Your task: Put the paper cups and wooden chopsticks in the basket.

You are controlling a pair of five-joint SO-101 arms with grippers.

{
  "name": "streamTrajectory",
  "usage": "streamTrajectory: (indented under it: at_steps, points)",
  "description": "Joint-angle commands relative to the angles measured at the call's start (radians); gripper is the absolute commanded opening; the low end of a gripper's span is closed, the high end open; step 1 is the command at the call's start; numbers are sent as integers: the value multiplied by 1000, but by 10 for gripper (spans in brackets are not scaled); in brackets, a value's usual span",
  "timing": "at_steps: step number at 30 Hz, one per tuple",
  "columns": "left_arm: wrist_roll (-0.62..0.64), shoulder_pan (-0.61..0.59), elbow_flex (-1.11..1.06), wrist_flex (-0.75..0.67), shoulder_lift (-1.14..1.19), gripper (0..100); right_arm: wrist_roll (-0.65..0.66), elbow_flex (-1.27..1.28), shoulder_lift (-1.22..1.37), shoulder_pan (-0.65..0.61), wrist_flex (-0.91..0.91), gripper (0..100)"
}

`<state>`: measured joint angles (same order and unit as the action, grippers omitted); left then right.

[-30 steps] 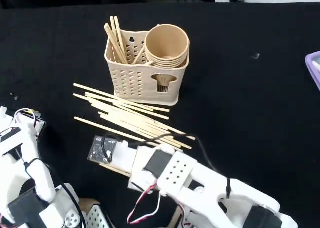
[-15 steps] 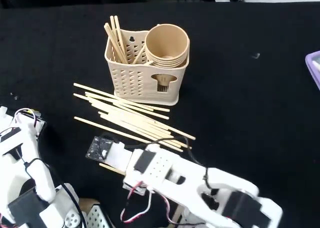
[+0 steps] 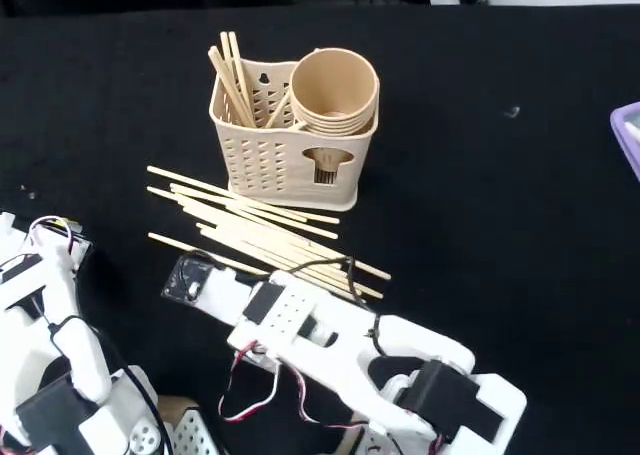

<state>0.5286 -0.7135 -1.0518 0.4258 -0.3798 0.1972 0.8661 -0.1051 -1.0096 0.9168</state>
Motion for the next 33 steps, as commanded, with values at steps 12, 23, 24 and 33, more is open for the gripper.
streamTrajectory:
  at_steps: [12,23,24,33]
  points:
    - [-11,4,28,-18,-25,220,135,-159,-576,144,265,10]
    - [-11,5,30,-18,-25,220,44,176,-456,21,21,11]
    - [-11,5,28,-18,-25,220,46,188,-418,21,-3,11]
    - [-11,5,28,-18,-25,220,46,94,-165,18,-2,178]
